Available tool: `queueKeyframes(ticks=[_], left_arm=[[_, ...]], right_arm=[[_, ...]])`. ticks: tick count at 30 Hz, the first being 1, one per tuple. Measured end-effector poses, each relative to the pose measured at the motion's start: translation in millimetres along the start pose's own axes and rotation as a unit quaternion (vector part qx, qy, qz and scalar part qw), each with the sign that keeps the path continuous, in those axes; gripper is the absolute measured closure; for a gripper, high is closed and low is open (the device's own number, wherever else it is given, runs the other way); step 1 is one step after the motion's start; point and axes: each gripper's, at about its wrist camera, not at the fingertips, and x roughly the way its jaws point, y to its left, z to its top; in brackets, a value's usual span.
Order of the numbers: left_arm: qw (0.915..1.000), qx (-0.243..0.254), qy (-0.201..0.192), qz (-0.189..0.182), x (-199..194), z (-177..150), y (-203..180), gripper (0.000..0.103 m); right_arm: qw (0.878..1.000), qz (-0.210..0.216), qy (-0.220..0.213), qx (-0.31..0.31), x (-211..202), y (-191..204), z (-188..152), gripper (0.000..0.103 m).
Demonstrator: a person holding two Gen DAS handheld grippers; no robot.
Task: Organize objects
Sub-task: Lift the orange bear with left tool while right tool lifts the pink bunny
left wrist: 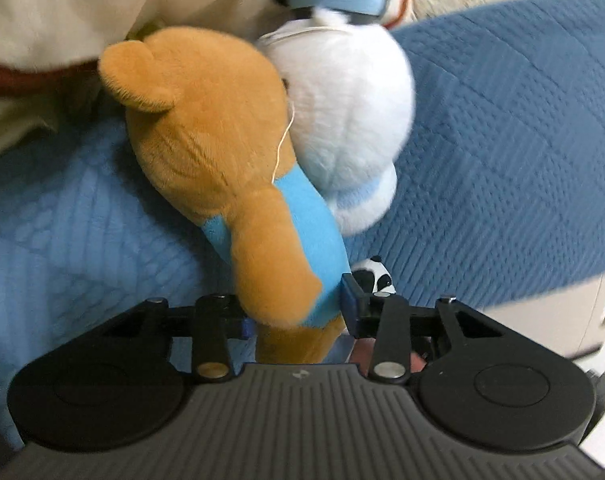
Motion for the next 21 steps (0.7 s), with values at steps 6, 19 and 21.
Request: queueKeyframes(ticks=[6, 19, 21], left_arm=[[0.9959, 0.083, 0.009, 0.035, -29.3, -34.4, -18.9, 0.058], [0.9768, 0.195, 0.017, 0.088, -83.4, -41.2, 4.2, 0.057], [0.9757, 0.197, 0.017, 0.093, -77.6, -40.1, 6.4, 0.056]], right_arm=[[0.995, 0.029, -0.032, 0.087, -41.4, 9.0, -20.6, 0.089], [0.972, 0.049, -0.039, 0.227, -66.3, 48.6, -84.4, 0.088], [0.97, 0.061, -0.029, 0.233, -72.3, 49.6, -90.8, 0.088]])
